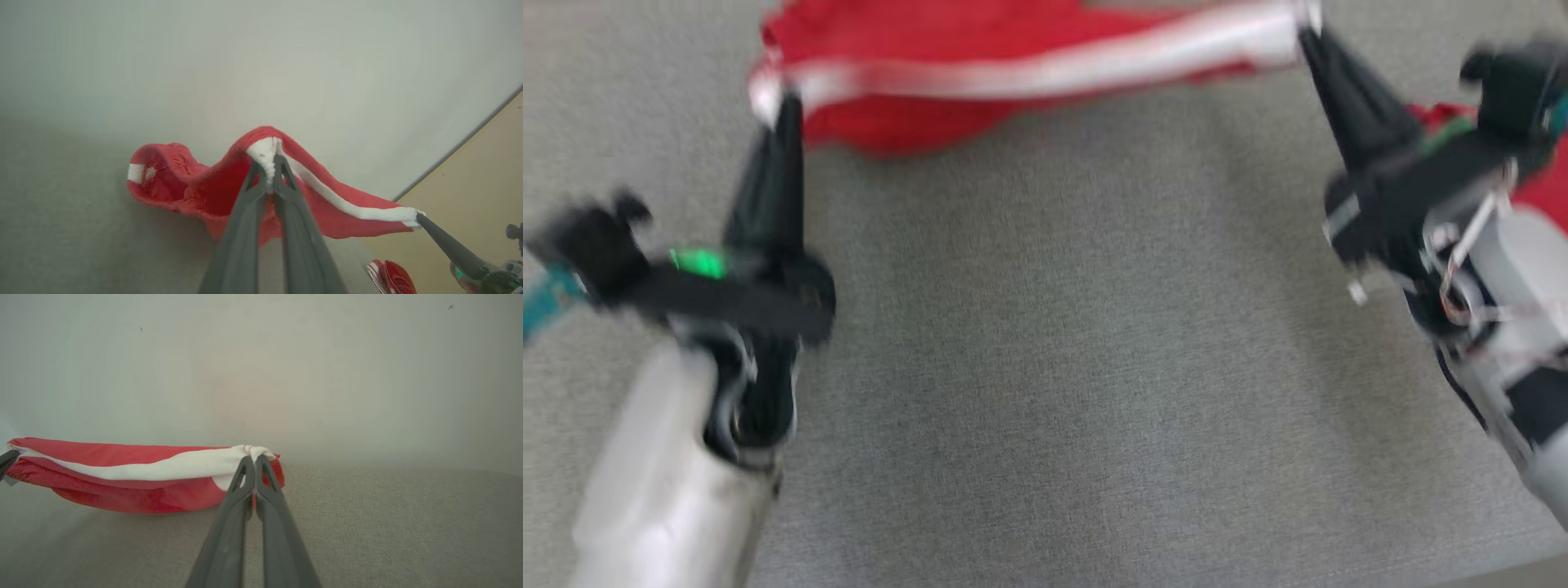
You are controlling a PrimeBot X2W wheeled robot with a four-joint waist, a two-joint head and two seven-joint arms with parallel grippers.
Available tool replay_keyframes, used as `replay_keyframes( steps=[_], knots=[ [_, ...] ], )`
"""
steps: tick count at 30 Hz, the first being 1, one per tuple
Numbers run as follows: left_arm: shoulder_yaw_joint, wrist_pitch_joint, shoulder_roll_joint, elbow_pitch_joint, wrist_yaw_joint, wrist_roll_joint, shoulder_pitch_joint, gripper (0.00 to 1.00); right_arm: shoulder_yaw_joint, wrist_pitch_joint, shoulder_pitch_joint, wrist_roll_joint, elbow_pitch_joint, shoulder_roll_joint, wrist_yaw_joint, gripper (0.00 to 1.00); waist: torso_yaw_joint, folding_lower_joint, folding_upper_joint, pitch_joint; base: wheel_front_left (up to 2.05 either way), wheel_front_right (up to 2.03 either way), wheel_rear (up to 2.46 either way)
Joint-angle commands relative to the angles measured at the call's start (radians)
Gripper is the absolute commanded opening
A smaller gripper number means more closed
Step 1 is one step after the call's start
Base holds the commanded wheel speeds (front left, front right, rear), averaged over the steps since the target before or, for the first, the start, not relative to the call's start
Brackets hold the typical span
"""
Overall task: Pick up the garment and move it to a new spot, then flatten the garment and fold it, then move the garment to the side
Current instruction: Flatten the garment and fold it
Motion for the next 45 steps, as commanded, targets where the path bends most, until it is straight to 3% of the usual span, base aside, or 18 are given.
replay_keyframes(
  steps=[1, 12, 20, 26, 31, 36, 41, 45],
  knots=[
    [0.0, -0.004, 0.002, 0.008, 0.001, -0.003, 0.056, 0.0, 0.007, 0.017, 0.052, -0.006, -0.012, -0.037, -0.003, 0.0, 0.006, 0.0003, 0.0002, -0.091, 0.0, 0.0, 0.0],
    [-0.061, -0.003, 0.017, 0.061, 0.01, 0.085, 0.374, 0.0, -0.008, 0.251, 0.436, 0.077, -0.191, -0.15, -0.003, 0.0, 0.012, 0.0003, 0.0002, -0.233, 0.0, 0.0, 0.0],
    [-0.105, 0.047, 0.034, 0.061, 0.026, 0.06, 0.55, 0.0, -0.078, 0.54, 0.726, 0.127, -0.358, -0.216, -0.003, 0.0, 0.04, 0.0003, 0.0002, -0.297, 0.0, 0.0, 0.0],
    [-0.145, 0.146, 0.062, 0.008, 0.074, 0.048, 0.665, 0.0, -0.176, 0.755, 0.935, 0.203, -0.441, -0.228, -0.003, 0.0, 0.063, 0.0003, 0.0002, -0.323, 0.0, 0.0, 0.0],
    [-0.181, 0.22, 0.08, -0.083, 0.105, 0.035, 0.745, 0.0, -0.324, 0.898, 1.091, 0.197, -0.513, -0.193, -0.003, 0.0, 0.08, 0.0003, 0.0002, -0.326, 0.0, 0.0, 0.0],
    [-0.186, 0.238, 0.079, -0.157, 0.11, 0.017, 0.773, 0.0, -0.439, 0.93, 1.134, 0.123, -0.619, -0.133, -0.003, 0.0, 0.091, 0.0003, 0.0002, -0.324, 0.0, 0.0, 0.0],
    [-0.17, 0.241, 0.062, -0.215, 0.12, -0.002, 0.744, 0.0, -0.508, 0.919, 1.07, 0.029, -0.694, -0.046, -0.003, 0.0, 0.105, 0.0003, 0.0002, -0.327, 0.0, 0.0, 0.0],
    [-0.157, 0.246, 0.04, -0.225, 0.123, -0.021, 0.693, 0.0, -0.508, 0.881, 0.961, -0.006, -0.678, 0.004, -0.003, 0.0, 0.114, 0.0003, 0.0002, -0.328, 0.0, 0.0, 0.0]
  ],
)
